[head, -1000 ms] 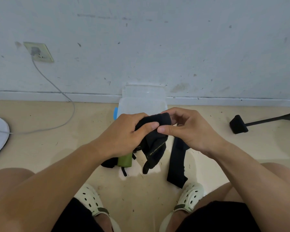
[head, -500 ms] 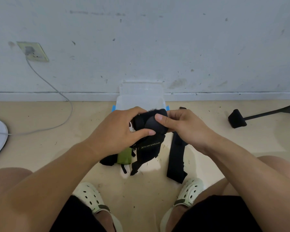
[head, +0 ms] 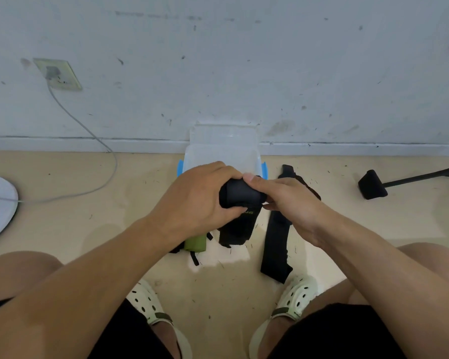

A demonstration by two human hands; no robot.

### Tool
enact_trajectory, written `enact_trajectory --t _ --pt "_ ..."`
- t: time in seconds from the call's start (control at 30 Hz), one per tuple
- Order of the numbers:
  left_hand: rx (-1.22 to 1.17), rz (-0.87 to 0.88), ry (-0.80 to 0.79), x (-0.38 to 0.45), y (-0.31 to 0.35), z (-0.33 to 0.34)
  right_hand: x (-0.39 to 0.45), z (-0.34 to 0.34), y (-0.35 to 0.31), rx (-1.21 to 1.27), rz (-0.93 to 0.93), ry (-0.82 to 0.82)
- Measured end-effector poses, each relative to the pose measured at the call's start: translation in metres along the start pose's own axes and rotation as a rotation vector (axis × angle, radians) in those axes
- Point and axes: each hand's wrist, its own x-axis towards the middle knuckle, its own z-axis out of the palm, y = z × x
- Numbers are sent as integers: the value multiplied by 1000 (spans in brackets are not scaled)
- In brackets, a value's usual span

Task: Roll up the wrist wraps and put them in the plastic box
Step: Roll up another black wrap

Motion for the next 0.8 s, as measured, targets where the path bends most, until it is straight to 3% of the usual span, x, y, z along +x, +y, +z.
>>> enact_trajectory --t 0.13,0.47,0.63,0.8 --pt "-52 -73 -17 2 1 -6 -5 -3 -5 -67 -46 -29" --pt "-331 -227 -50 3 -2 -7 -12 -18 -13 -54 -379 -84" --pt "-447 -244 -50 4 2 -7 -10 -17 -9 -46 -457 -121" --pt "-457 -305 -60 6 5 -10 -8 -13 -7 -61 -452 -33"
